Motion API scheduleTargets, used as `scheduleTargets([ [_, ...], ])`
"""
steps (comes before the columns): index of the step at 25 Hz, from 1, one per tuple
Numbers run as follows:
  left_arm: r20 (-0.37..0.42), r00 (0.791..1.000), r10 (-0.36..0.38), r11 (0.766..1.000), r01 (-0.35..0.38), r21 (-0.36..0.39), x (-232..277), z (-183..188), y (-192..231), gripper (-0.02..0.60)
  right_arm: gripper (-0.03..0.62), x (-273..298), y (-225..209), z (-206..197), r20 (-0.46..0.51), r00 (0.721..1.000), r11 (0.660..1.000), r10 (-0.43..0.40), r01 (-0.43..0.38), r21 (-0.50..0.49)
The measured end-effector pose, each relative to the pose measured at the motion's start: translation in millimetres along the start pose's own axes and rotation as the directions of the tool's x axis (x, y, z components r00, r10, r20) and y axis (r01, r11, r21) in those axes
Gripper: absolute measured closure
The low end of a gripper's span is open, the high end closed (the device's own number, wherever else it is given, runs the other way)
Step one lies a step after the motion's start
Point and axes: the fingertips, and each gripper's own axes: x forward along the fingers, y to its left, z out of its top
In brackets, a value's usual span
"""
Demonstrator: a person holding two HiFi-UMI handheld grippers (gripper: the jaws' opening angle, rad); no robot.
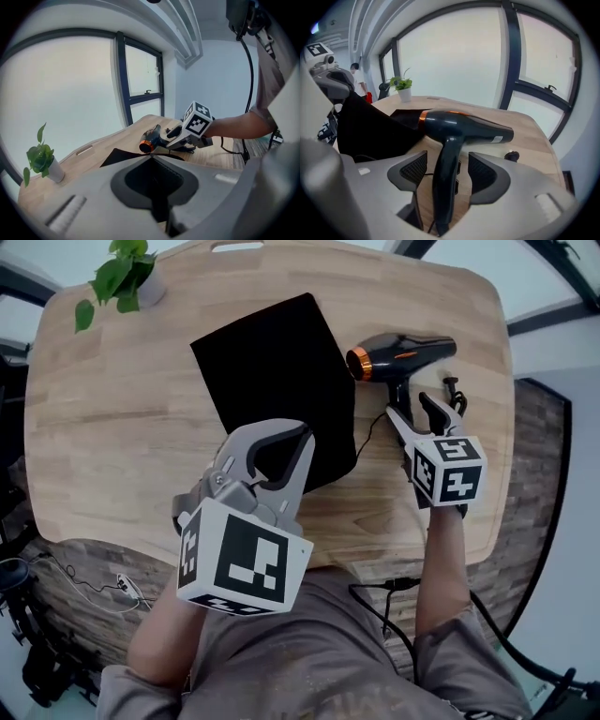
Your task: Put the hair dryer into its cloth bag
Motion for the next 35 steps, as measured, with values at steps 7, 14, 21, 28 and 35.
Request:
scheduleTargets([
  [7,-0.006,1.0,0.023,1.0,-0.023,0.016,6,-9,2,0.571,0.309,51,-4,-6,-0.066,0.997,0.999,0.048,-0.049,-0.004],
  [14,-0.011,0.997,0.072,0.997,-0.073,-0.024,-2,-17,1,0.571,0.368,38,3,2,0.007,0.986,0.986,0.165,-0.165,-0.019],
  [21,0.037,0.988,0.148,0.988,-0.145,-0.06,-6,-17,9,0.571,0.368,-39,20,38,0.099,0.937,0.928,0.336,-0.312,-0.201],
  [28,0.024,0.987,0.161,0.984,-0.159,-0.086,-16,-13,-5,0.571,0.367,-129,81,18,-0.032,0.813,0.713,0.581,-0.527,-0.462],
  [35,0.013,0.984,0.179,0.981,-0.177,-0.078,-8,-12,-12,0.571,0.367,-176,134,-44,-0.204,0.66,0.444,0.723,-0.67,-0.596],
])
